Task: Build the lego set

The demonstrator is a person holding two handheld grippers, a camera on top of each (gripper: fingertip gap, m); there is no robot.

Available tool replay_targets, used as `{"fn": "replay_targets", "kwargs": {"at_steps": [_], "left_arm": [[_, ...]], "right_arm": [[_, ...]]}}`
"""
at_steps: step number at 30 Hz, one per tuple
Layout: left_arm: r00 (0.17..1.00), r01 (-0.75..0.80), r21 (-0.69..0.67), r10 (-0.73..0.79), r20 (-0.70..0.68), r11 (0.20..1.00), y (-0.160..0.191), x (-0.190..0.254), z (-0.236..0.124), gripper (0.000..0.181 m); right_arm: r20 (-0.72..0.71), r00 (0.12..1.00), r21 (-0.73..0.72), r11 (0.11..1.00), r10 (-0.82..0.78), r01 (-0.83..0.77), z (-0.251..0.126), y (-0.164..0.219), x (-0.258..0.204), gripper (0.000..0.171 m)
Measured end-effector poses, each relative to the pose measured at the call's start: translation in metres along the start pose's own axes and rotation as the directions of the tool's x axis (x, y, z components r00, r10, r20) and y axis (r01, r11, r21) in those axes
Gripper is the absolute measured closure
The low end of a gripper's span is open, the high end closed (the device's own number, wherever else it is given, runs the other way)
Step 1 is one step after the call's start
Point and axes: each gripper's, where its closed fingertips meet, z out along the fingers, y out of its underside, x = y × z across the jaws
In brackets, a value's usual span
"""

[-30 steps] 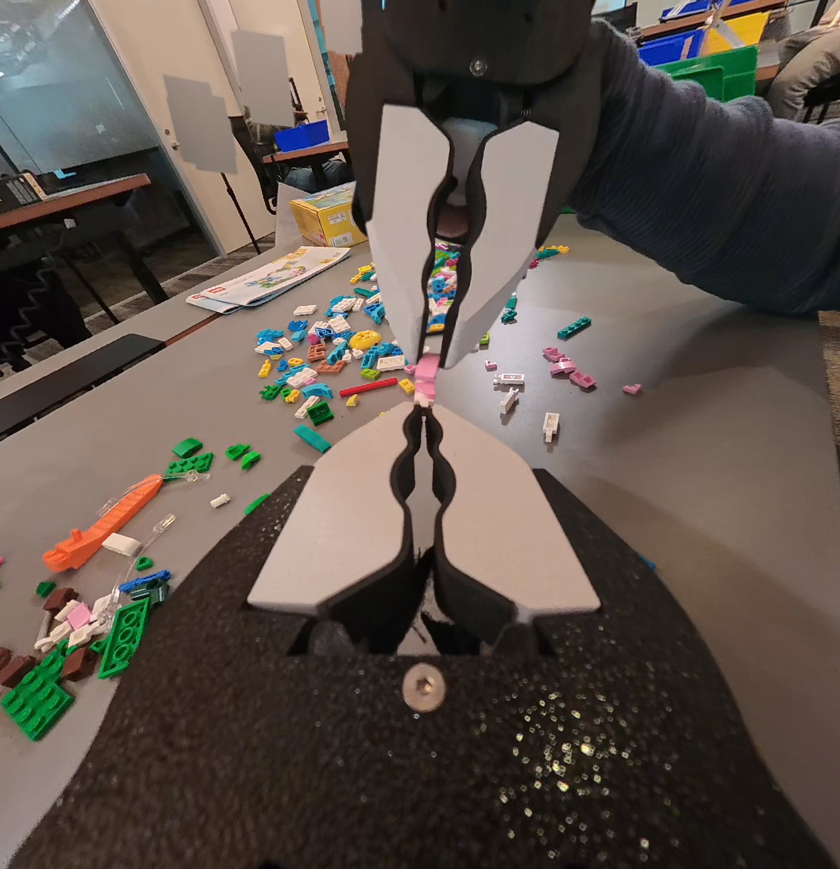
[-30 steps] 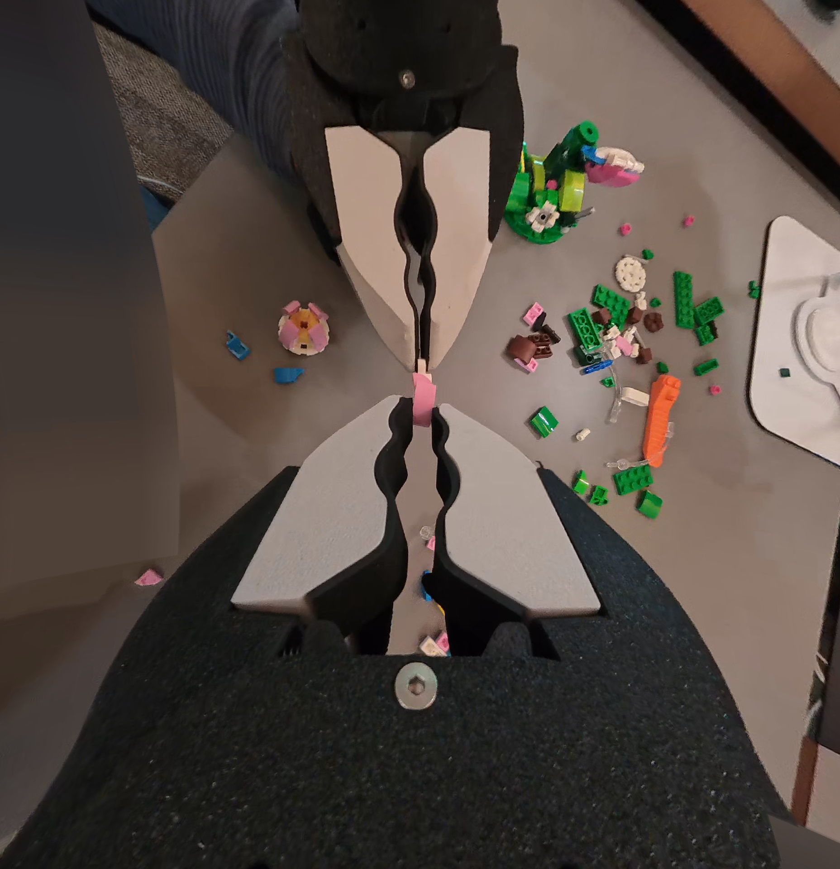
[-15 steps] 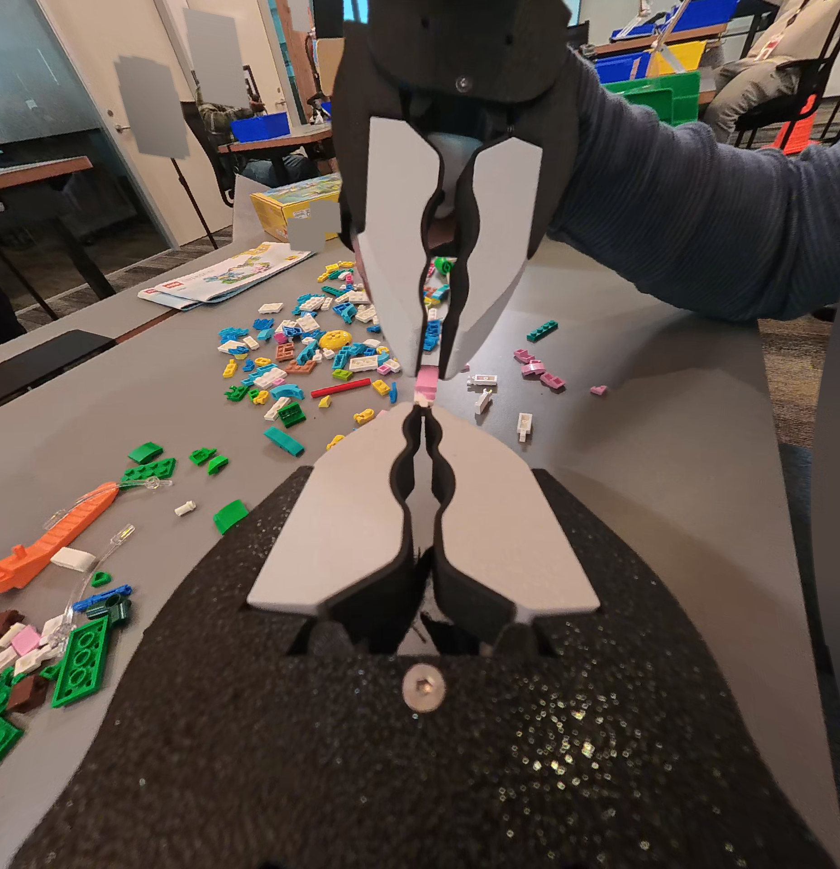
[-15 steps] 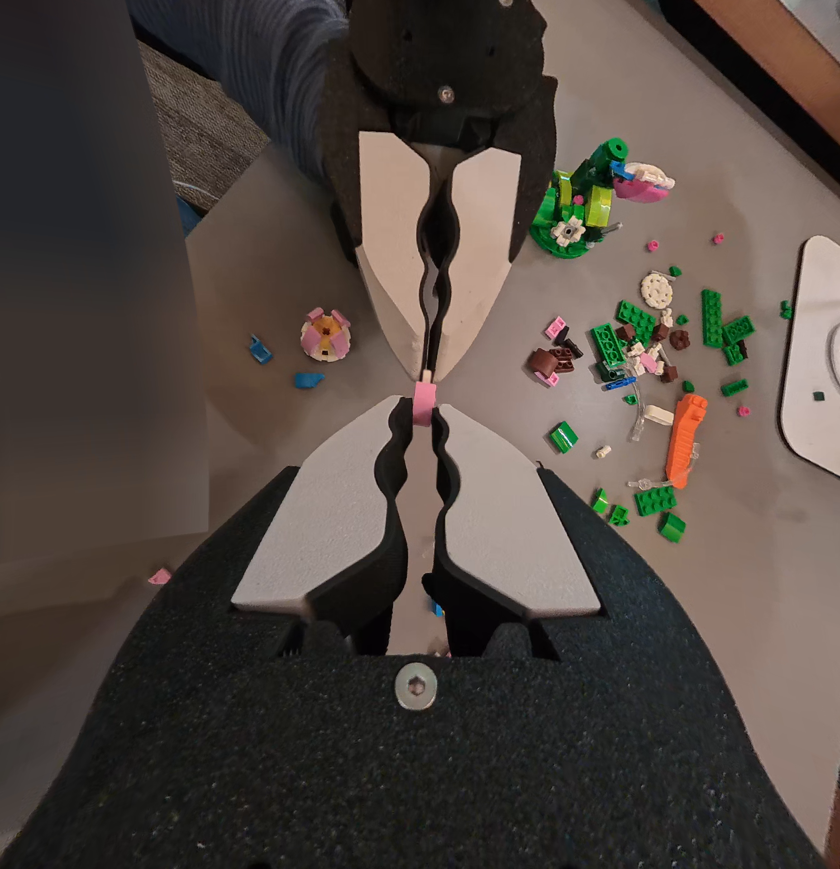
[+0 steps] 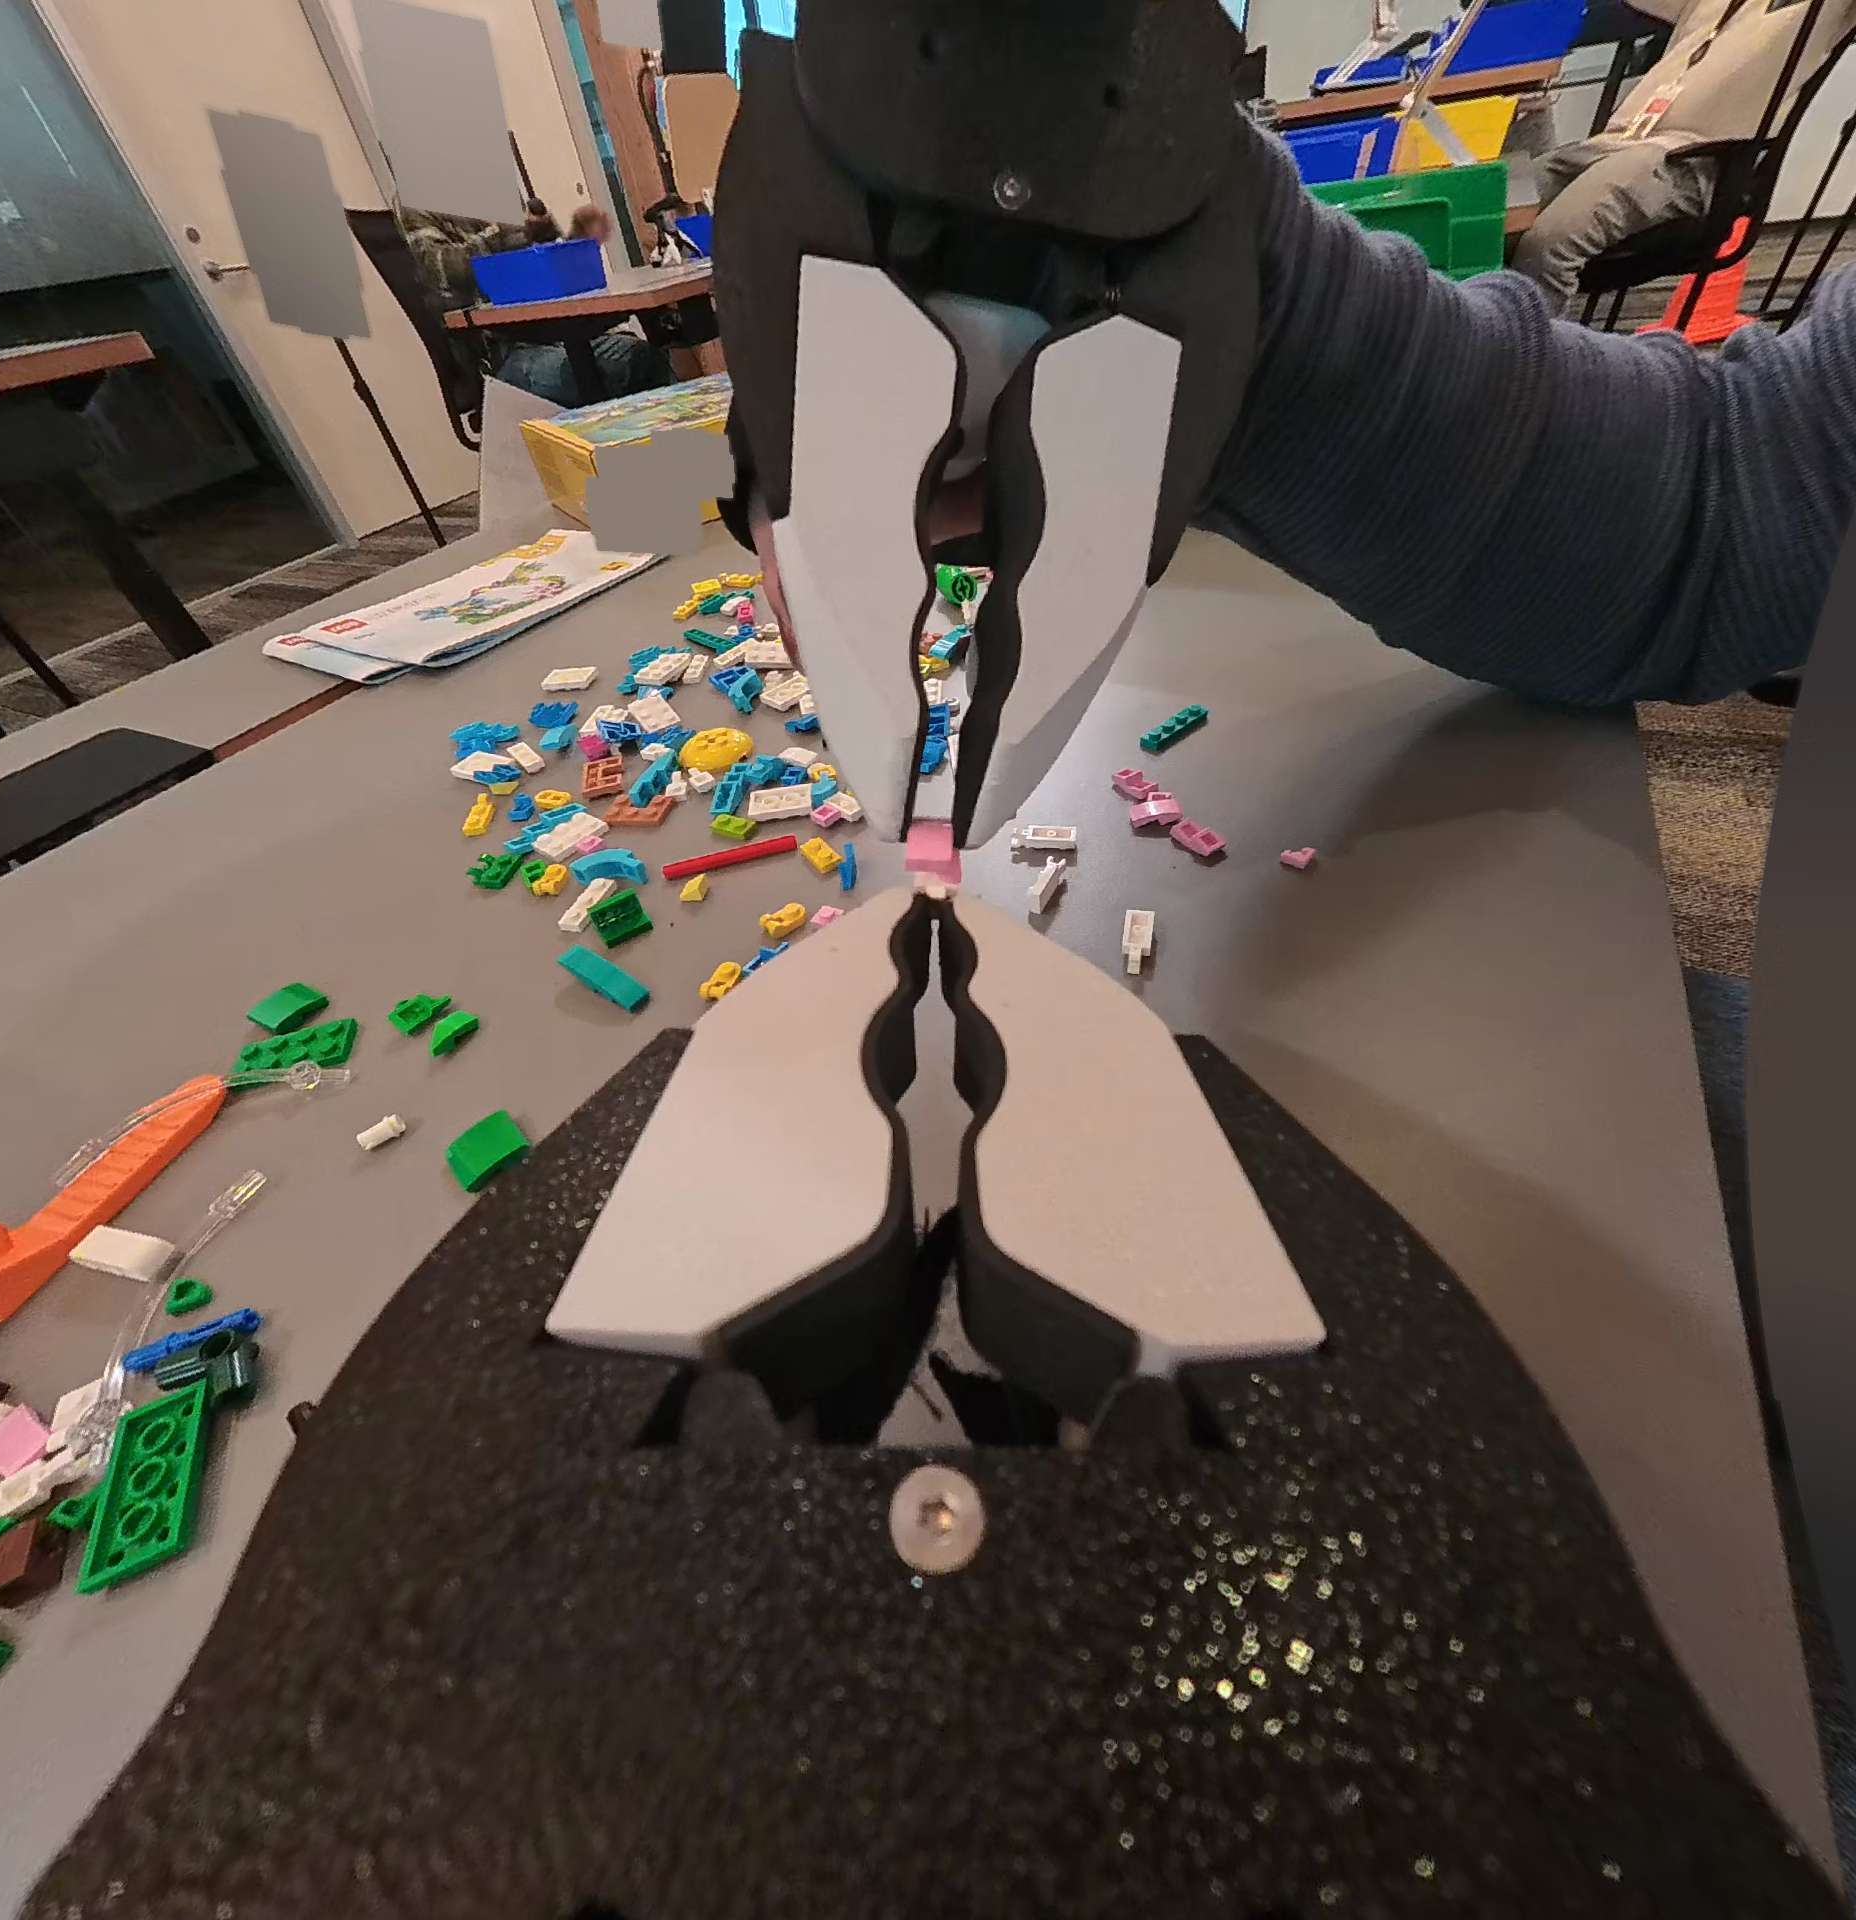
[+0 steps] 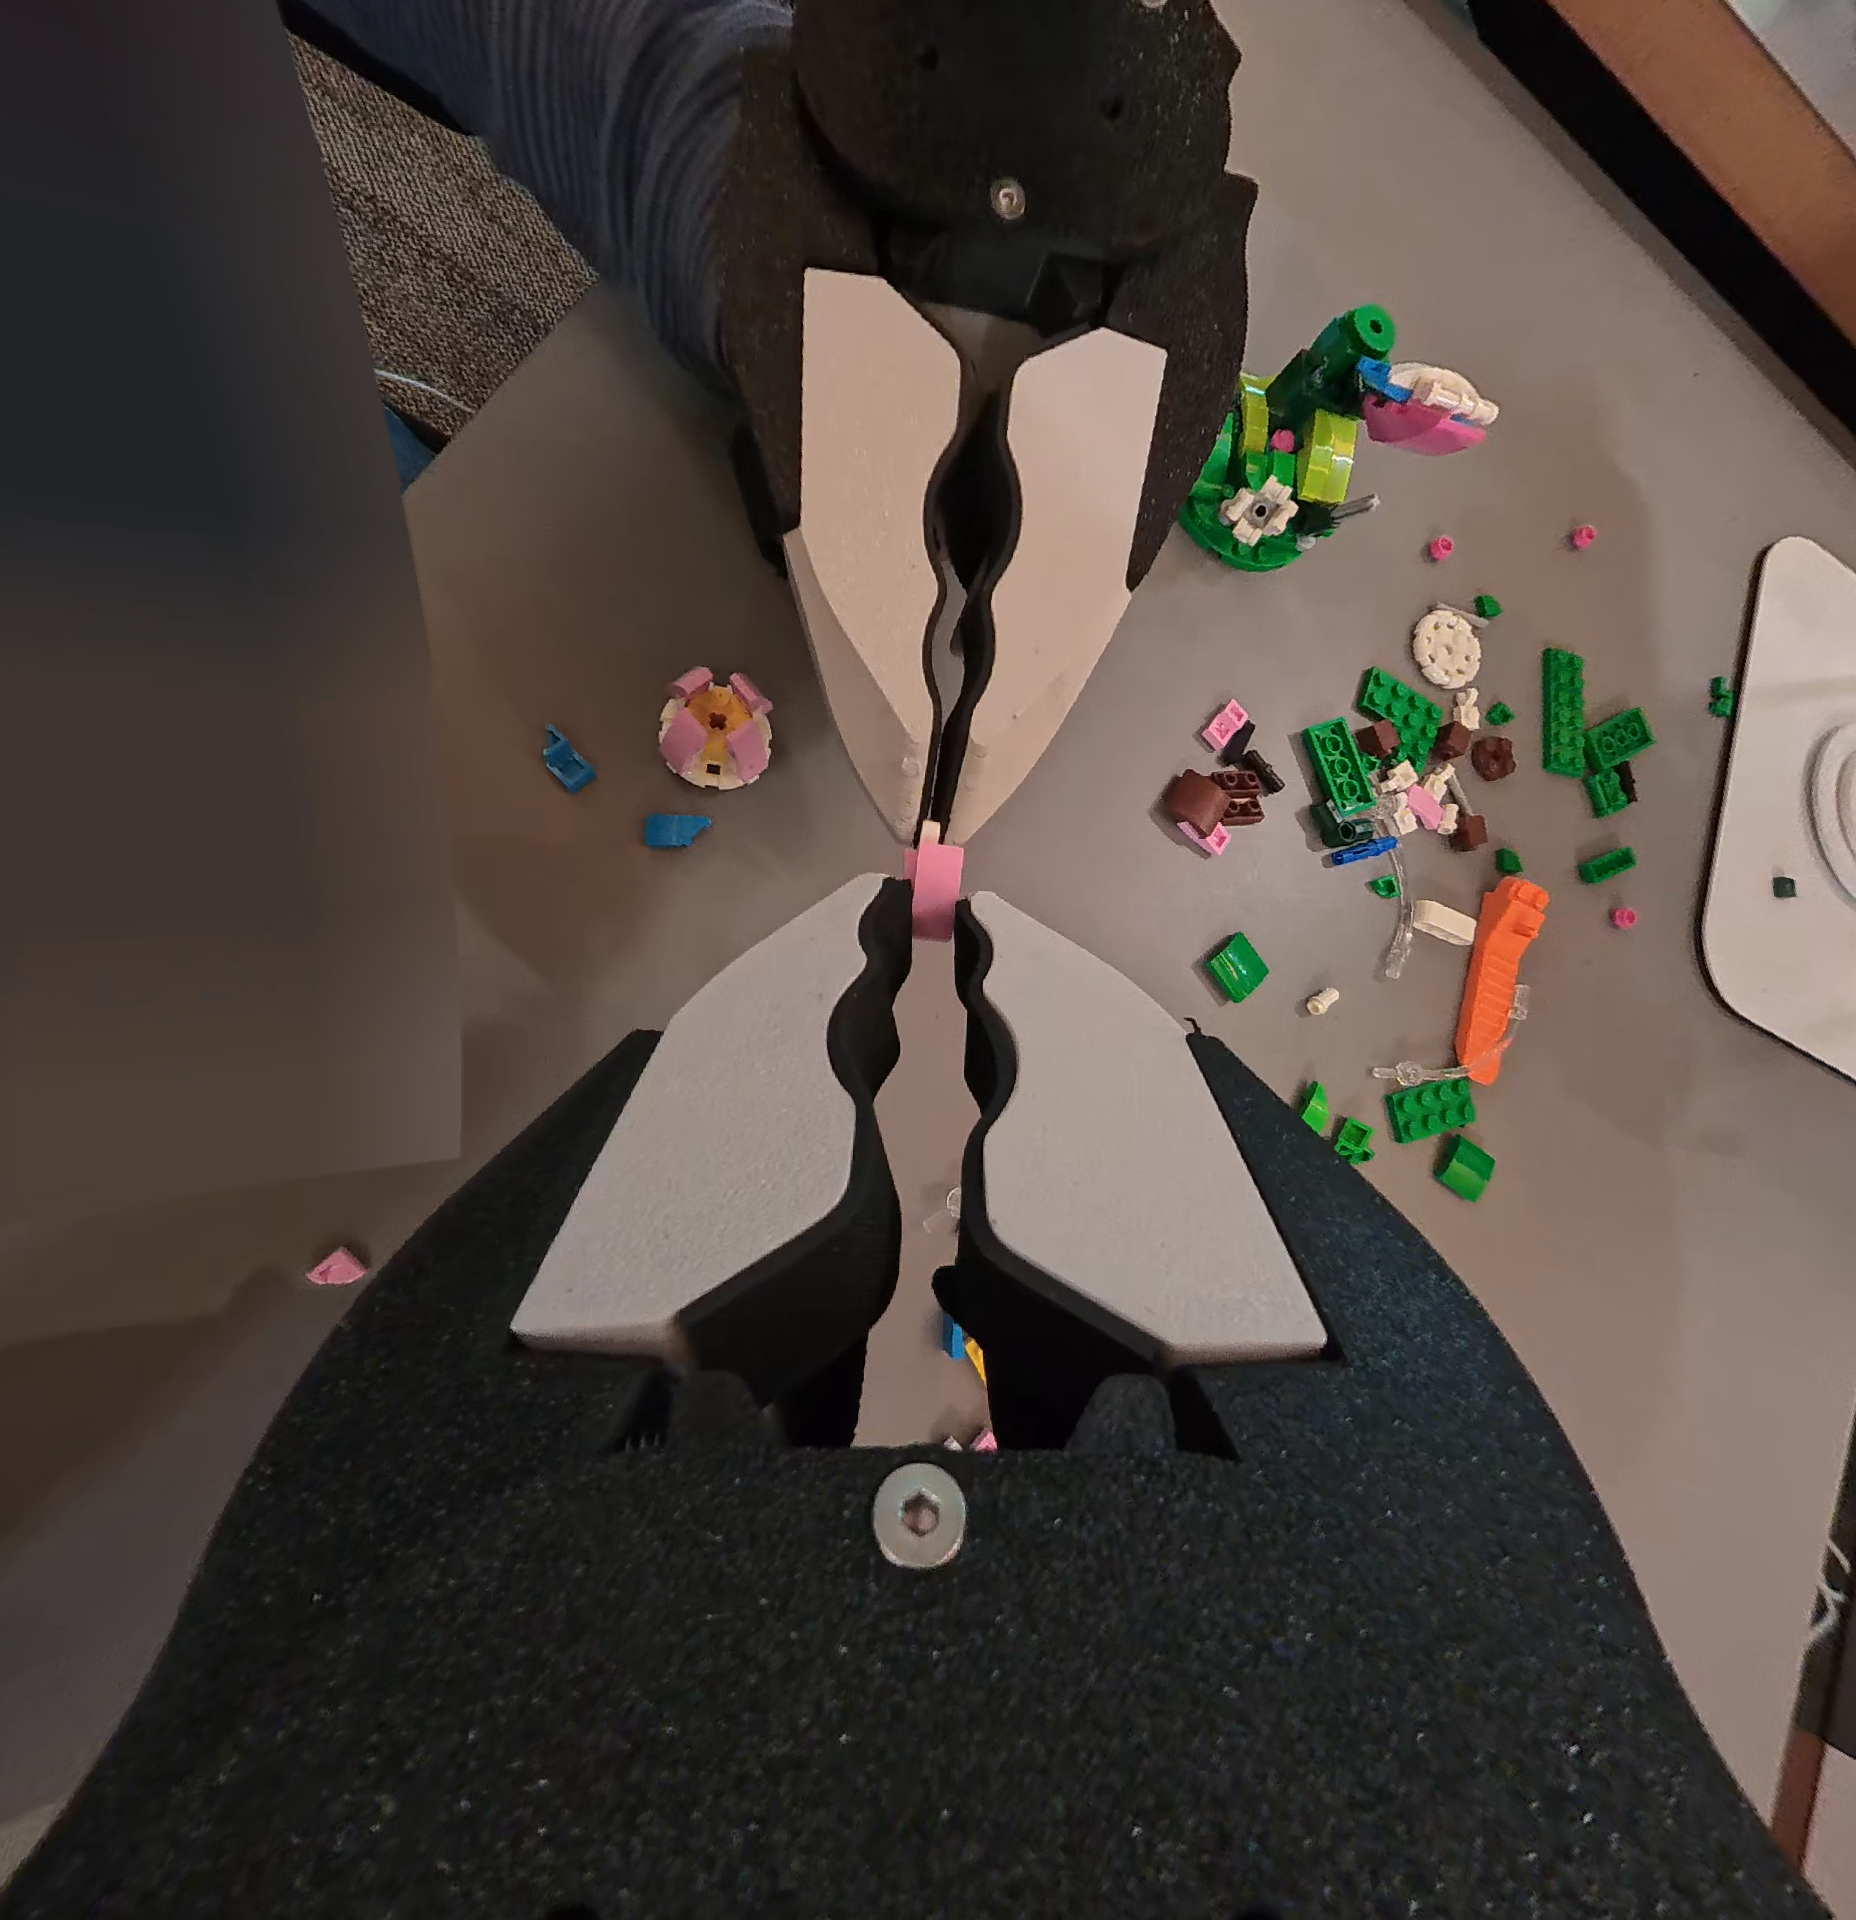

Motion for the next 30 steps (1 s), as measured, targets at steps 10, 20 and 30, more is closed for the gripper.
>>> {"fn": "replay_targets", "kwargs": {"at_steps": [10, 20, 30], "left_arm": [[1.0, 0.001, -0.001, -0.001, 0.003, 1.0, 0.0001, -0.0004, 0.0001, 0.18], [1.0, 0.009, 0.004, -0.009, 0.003, 1.0, -0.0006, -0.0011, -0.0006, 0.18], [1.0, 0.018, 0.011, -0.018, 0.002, 1.0, -0.0011, -0.0019, -0.0012, 0.18]], "right_arm": [[0.0, 1.0, -0.008, 1.0, -0.007, 0.007, 0.0003, 0.0001, -0.0006, 0.164], [-0.016, 1.0, -0.008, 1.0, -0.011, 0.011, 0.0007, -0.0003, 0.0014, 0.162], [-0.015, 1.0, 0.0, 1.0, -0.011, 0.011, 0.0001, -0.0024, 0.0005, 0.158]]}}
